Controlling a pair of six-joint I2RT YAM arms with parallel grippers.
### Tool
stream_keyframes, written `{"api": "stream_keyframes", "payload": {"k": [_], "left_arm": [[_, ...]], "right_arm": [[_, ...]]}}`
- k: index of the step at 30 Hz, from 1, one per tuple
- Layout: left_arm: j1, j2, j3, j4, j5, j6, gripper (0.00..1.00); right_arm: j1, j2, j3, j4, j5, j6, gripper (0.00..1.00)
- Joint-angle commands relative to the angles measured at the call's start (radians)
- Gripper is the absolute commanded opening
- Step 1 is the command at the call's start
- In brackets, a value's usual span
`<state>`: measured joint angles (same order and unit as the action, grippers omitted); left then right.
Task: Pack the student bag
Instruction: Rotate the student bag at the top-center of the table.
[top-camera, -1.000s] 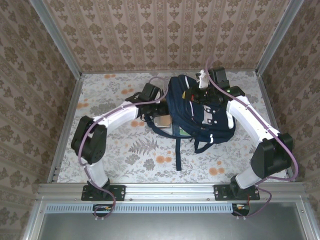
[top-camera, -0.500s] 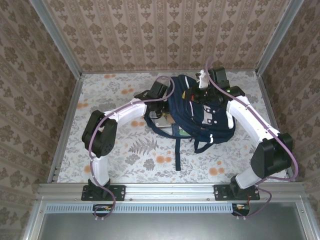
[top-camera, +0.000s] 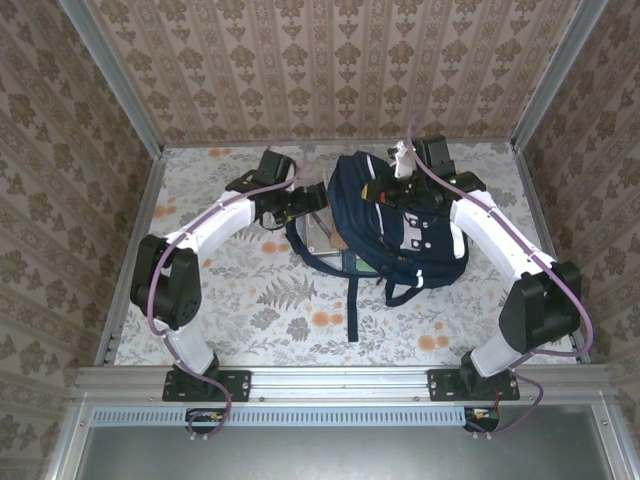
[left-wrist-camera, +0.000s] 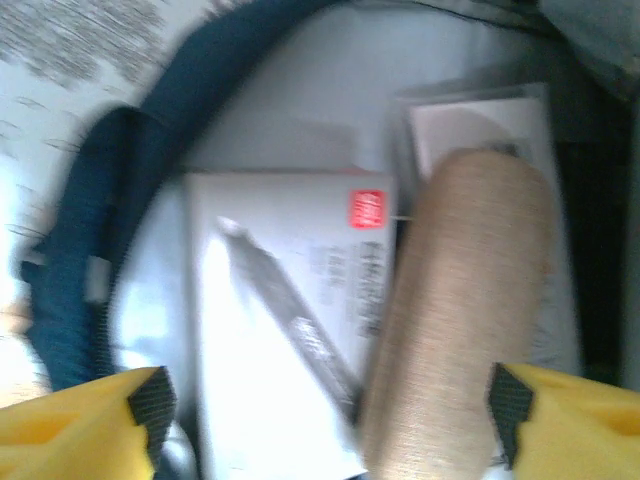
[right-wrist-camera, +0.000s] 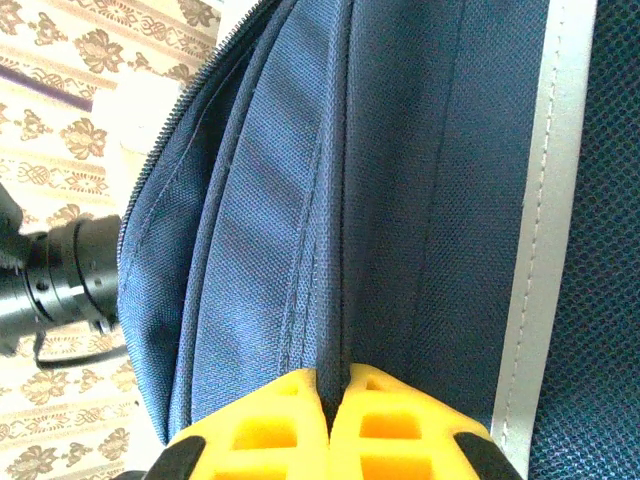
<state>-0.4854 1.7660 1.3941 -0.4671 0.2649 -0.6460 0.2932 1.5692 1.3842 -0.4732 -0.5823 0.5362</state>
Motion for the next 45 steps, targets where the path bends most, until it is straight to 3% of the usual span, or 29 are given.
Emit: {"api": "stream_keyframes", "payload": {"k": [1,5,12,13,14,17,30,36,42,43,45], "left_arm": [[0.022,0.049,0.031,-0.1,-0.039,0.133,0.72],[0.076,0.131,0.067,-0.115,-0.03,0.199,0.6],[0.08,0.302,0.215,-0.203,-0.011,0.286,0.52],[0.083,0.313,0.225,-0.209,-0.015,0.292,0.44],[0.084,0.318,0.235,-0.211,-0.016,0.294,0.3],[0.085,0.284,0.211,-0.185,-0.013,0.275,0.0],[0.036,-0.195,-0.22,0.012,-0.059,0.038,0.0],[-0.181,-0.322,-0.348,0.099,-0.162,-0.155,0.0],[-0.396,-0.26,-0.288,0.151,-0.241,-0.251,0.0],[-0.414,-0.243,-0.267,0.136,-0.248,-0.25,0.0],[-0.435,-0.208,-0.237,0.115,-0.247,-0.248,0.0]], "right_arm": [[0.025,0.0,0.036,0.04,-0.046,-0.052,0.0],[0.034,0.011,0.033,0.028,-0.033,-0.067,0.0],[0.058,0.034,0.057,-0.003,-0.016,-0.097,0.0],[0.061,0.038,0.063,-0.009,-0.01,-0.103,0.0],[0.067,0.044,0.071,-0.018,-0.003,-0.114,0.0],[0.084,0.074,0.106,-0.059,0.035,-0.156,0.0],[0.165,0.316,0.369,-0.198,0.21,-0.279,0.0],[0.201,0.476,0.613,-0.266,0.242,-0.308,0.0],[0.203,0.528,0.683,-0.291,0.265,-0.317,0.0],[0.201,0.518,0.665,-0.287,0.268,-0.318,0.01],[0.197,0.476,0.6,-0.269,0.283,-0.317,0.16]]}}
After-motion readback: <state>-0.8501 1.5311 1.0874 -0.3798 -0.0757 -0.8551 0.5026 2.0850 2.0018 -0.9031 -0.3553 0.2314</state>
